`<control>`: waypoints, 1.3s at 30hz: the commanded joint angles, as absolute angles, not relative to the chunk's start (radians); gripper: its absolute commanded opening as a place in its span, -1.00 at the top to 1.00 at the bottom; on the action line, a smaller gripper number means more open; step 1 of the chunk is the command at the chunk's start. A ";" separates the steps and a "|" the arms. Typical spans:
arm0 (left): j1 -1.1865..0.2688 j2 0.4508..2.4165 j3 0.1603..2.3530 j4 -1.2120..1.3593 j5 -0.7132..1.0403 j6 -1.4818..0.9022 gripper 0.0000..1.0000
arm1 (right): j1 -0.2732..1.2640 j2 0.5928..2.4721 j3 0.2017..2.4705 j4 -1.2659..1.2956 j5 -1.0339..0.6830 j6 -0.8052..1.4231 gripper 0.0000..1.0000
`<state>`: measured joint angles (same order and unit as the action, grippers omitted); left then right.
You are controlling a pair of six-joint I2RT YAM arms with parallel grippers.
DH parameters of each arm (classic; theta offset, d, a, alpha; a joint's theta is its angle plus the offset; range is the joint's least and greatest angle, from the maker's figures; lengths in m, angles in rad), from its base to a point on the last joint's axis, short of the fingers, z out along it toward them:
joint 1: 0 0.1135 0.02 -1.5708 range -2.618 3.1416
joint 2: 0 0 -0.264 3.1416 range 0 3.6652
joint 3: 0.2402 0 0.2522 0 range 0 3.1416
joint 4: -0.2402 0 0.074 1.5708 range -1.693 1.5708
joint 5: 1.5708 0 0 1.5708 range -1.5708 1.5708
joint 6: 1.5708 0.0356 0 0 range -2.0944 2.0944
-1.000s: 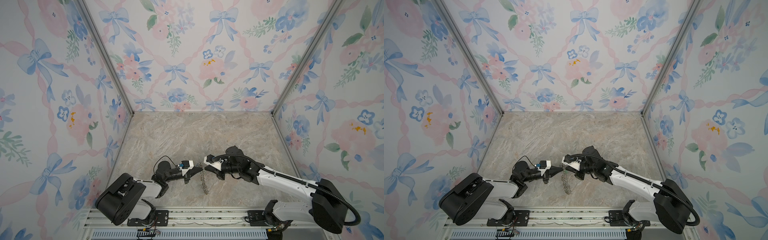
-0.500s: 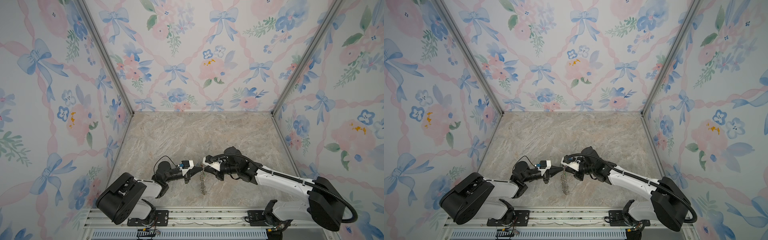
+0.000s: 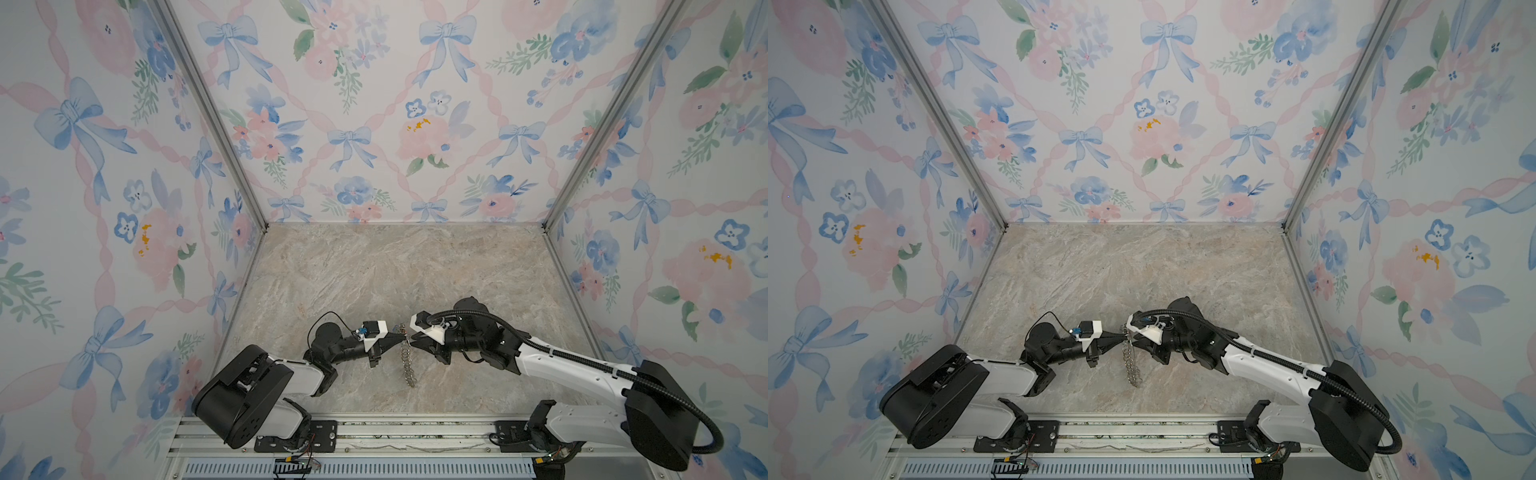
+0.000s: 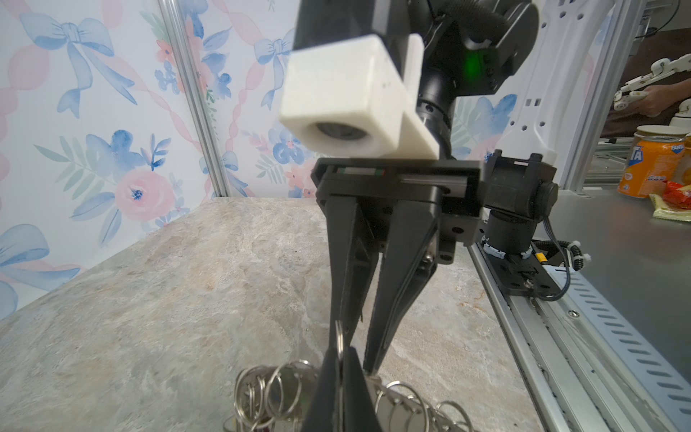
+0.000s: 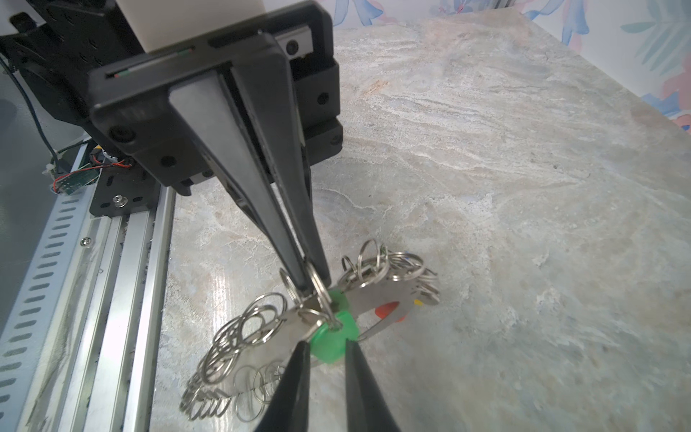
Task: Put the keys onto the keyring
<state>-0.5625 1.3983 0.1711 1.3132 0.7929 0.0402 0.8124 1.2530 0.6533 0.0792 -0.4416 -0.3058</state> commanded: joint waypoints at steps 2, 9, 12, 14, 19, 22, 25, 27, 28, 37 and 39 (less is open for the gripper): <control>-0.568 1.411 0.162 1.372 0.802 0.024 1.00 | 0.811 1.261 0.648 0.128 -0.467 -0.289 0.58; -0.568 1.409 0.158 1.377 0.795 0.026 1.00 | 0.828 1.258 0.647 0.130 -0.477 -0.288 0.50; -0.568 1.408 0.157 1.380 0.794 0.027 1.00 | 0.830 1.250 0.637 0.127 -0.475 -0.288 0.45; -0.568 1.408 0.156 1.381 0.792 0.027 1.00 | 0.834 1.247 0.635 0.122 -0.474 -0.288 0.39; -0.568 1.404 0.153 1.382 0.788 0.028 1.00 | 0.848 1.251 0.624 0.140 -0.472 -0.284 0.32; -0.568 1.404 0.154 1.381 0.789 0.028 1.00 | 0.854 1.260 0.623 0.152 -0.470 -0.279 0.30; -0.568 1.407 0.154 1.383 0.789 0.027 1.00 | 0.862 1.267 0.627 0.162 -0.451 -0.276 0.30; -0.568 1.408 0.155 1.384 0.791 0.027 1.00 | 0.865 1.277 0.634 0.157 -0.436 -0.279 0.34; -0.568 1.407 0.155 1.383 0.790 0.028 1.00 | 0.865 1.282 0.636 0.156 -0.430 -0.279 0.38; -0.568 1.404 0.151 1.391 0.778 0.025 1.00 | 0.871 1.318 0.668 0.098 -0.410 -0.307 0.74; -0.568 1.404 0.150 1.395 0.773 0.024 1.00 | 0.882 1.315 0.670 0.097 -0.411 -0.314 0.75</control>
<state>-0.5629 1.4040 0.1650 1.3312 0.7849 0.0402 0.8600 1.3113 0.6430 0.1207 -0.4141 -0.2989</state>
